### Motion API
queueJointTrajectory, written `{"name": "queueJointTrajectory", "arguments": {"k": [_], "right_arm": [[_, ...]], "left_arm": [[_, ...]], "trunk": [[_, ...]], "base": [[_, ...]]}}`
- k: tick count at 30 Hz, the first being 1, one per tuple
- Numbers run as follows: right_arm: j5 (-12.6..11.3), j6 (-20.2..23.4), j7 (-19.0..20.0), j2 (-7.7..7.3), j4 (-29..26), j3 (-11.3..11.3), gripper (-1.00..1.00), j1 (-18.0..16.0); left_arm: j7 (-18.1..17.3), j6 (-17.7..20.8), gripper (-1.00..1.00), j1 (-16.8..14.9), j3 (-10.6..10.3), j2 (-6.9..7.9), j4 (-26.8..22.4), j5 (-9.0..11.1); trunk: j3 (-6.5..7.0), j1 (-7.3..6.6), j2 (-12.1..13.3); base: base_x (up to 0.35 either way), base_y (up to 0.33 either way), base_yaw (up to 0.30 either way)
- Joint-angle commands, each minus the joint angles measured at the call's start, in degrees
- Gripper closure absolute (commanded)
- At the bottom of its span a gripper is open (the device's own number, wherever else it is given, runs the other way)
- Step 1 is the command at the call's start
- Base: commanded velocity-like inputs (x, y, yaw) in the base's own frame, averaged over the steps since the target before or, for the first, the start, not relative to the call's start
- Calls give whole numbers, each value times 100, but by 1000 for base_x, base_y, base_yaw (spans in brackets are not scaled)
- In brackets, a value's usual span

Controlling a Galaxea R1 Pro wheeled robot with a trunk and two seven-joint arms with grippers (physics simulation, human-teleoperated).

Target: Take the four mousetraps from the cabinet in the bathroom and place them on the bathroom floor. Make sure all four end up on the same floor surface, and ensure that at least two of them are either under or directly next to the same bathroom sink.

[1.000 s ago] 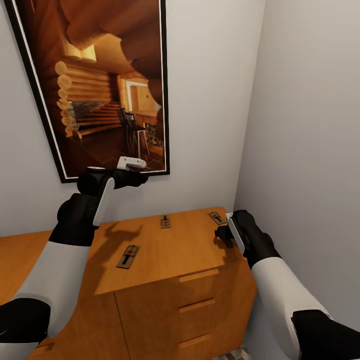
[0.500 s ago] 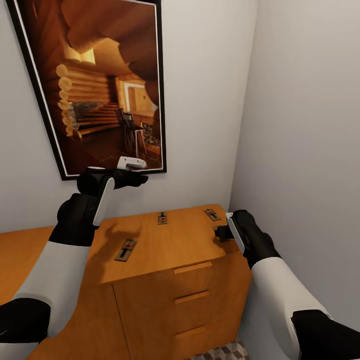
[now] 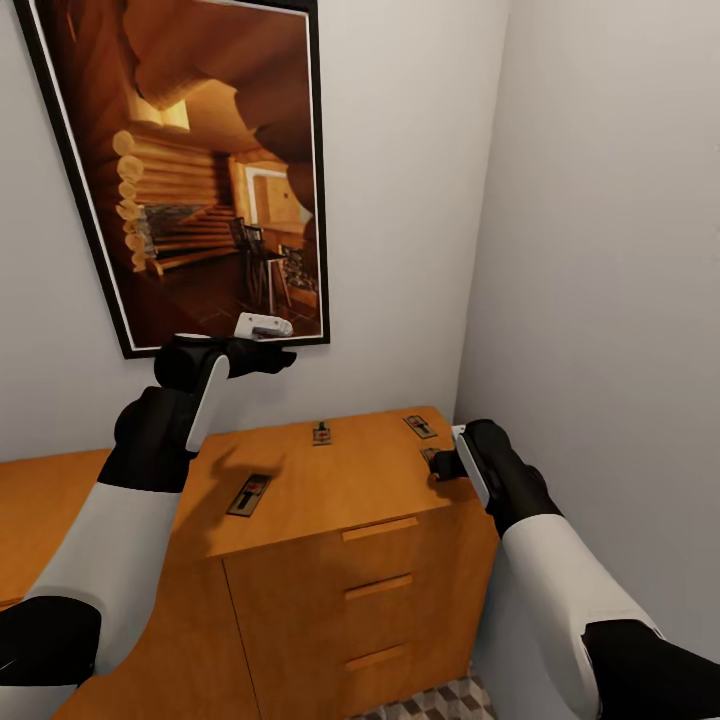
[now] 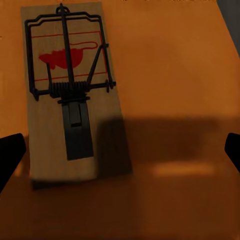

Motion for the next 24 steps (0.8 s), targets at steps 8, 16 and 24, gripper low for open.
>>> {"name": "queueJointTrajectory", "arguments": {"k": [8,16,24], "right_arm": [[31,27,20,24,-32,0,-100,-6],[37,27,350,30,-128,7,-100,-4],[39,27,507,4,-198,24,-100,-4]], "left_arm": [[15,23,-100,-5,-7,6,-4,33],[15,23,-100,-5,-7,7,-4,31],[15,23,-100,-5,-9,3,-4,30]], "trunk": [[-7,0,-4],[-7,0,-4],[-7,0,-4]], "base": [[-1,0,0],[0,0,0],[0,0,0]]}}
